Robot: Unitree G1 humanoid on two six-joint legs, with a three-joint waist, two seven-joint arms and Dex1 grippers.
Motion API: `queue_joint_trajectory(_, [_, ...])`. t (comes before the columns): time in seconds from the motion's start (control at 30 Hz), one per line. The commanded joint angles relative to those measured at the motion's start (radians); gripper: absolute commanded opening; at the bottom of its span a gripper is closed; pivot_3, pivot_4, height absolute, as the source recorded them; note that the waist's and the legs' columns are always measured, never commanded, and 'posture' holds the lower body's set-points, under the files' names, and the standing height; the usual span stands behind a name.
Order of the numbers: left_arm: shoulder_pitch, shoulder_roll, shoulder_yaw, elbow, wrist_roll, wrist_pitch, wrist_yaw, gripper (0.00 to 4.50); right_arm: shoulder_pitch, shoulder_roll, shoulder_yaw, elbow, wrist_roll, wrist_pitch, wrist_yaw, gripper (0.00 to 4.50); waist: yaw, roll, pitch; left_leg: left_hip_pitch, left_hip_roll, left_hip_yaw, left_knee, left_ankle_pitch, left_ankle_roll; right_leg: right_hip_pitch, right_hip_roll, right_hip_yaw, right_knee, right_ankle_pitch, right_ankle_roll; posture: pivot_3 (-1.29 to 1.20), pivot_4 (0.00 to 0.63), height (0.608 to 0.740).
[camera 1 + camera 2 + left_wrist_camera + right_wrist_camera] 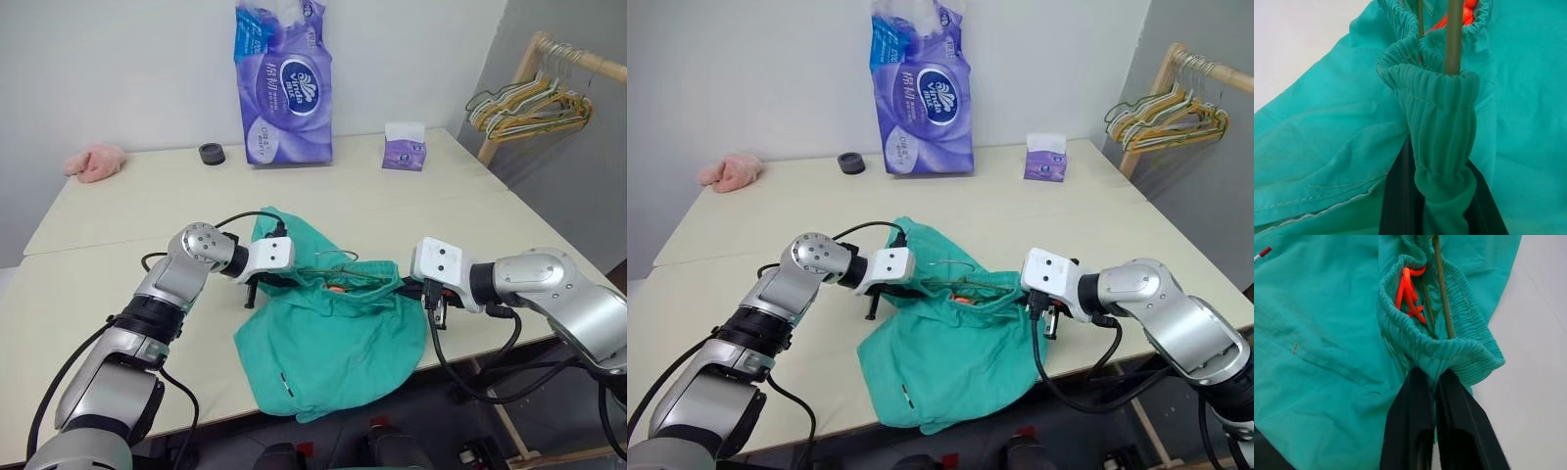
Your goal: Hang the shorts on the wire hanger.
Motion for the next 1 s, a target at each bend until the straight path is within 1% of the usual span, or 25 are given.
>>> queue_joint_trajectory(0.03, [0.006,-0.008,0.016,-0.051,-0.007,0.018,0.022,0.0,-0.013,-0.003,-0.024,-0.017,-0.022,-0.032,0.009,1.42,0.0,0.0,0.0,-0.001,0.0,0.0,0.0,0.0,0.0,-0.001,0.0,0.0,0.001,0.0,0.0,-0.14,0.034,0.74])
queue_joint_trajectory(0.1, [0.013,-0.011,0.015,-0.062,-0.011,0.024,0.024,0.0,-0.002,-0.013,-0.041,-0.029,-0.016,-0.027,0.017,2.04,0.0,0.0,0.0,-0.001,0.0,0.001,0.0,0.0,0.0,-0.003,-0.001,0.0,0.002,0.0,-0.001,-0.15,0.035,0.74])
queue_joint_trajectory(0.2, [0.021,-0.014,0.013,-0.075,-0.012,0.025,0.019,0.0,0.032,-0.04,-0.088,-0.063,0.02,0.005,0.031,3.12,0.002,0.0,0.0,-0.001,0.0,0.001,0.0,0.0,0.0,-0.004,-0.001,0.0,0.005,0.0,-0.001,-0.15,0.035,0.74])
queue_joint_trajectory(0.33, [0.024,-0.019,0.015,-0.08,-0.012,0.023,0.021,0.0,0.128,-0.077,-0.217,-0.1,0.093,0.107,0.027,4.48,0.002,0.0,0.0,-0.001,-0.001,0.001,0.001,0.0,0.0,-0.003,-0.001,0.0,0.006,0.0,-0.001,-0.15,0.037,0.74])
queue_joint_trajectory(0.43, [0.028,-0.024,0.016,-0.082,-0.015,0.021,0.021,0.0,0.194,-0.087,-0.282,-0.112,0.119,0.149,0.011,4.48,0.001,0.0,0.0,0.0,-0.001,0.001,0.001,0.0,0.0,-0.003,-0.001,0.001,0.007,0.0,-0.001,-0.16,0.038,0.74])
queue_joint_trajectory(0.53, [0.028,-0.029,0.012,-0.082,-0.018,0.018,0.016,0.0,0.28,-0.061,-0.341,-0.108,0.14,0.197,-0.027,4.48,0.0,0.0,0.0,0.0,-0.001,0.002,0.001,0.0,0.0,-0.003,-0.001,0.001,0.007,0.0,0.0,-0.16,0.039,0.74])
queue_joint_trajectory(0.6, [0.024,-0.033,0.009,-0.08,-0.018,0.014,0.01,0.0,0.299,-0.02,-0.349,-0.081,0.15,0.214,-0.061,4.48,0.0,0.0,0.0,0.0,-0.001,0.002,0.001,0.0,0.0,-0.003,-0.001,0.001,0.007,0.0,-0.001,-0.16,0.039,0.74])
queue_joint_trajectory(0.7, [0.019,-0.036,0.007,-0.074,-0.017,0.009,0.005,0.0,0.293,0.015,-0.341,-0.055,0.157,0.222,-0.082,4.48,-0.003,0.0,0.0,0.0,-0.001,0.003,0.001,0.0,0.0,-0.003,-0.001,0.002,0.008,0.0,-0.001,-0.17,0.037,0.74])
queue_joint_trajectory(0.83, [0.009,-0.04,0.003,-0.063,-0.014,-0.002,-0.004,0.0,0.219,0.066,-0.227,0.059,0.108,0.168,-0.093,4.48,-0.006,0.0,0.0,0.0,-0.001,0.003,0.001,0.0,0.0,-0.003,-0.001,0.002,0.008,0.0,0.0,-0.17,0.033,0.74])
queue_joint_trajectory(1.0, [0.005,-0.044,0.007,-0.061,-0.014,-0.006,-0.006,0.0,0.133,0.103,-0.122,0.183,0.07,0.13,-0.063,4.48,-0.006,0.0,0.0,0.0,-0.001,0.003,0.001,0.0,0.0,-0.004,-0.001,0.002,0.008,0.0,-0.001,-0.17,0.028,0.74])
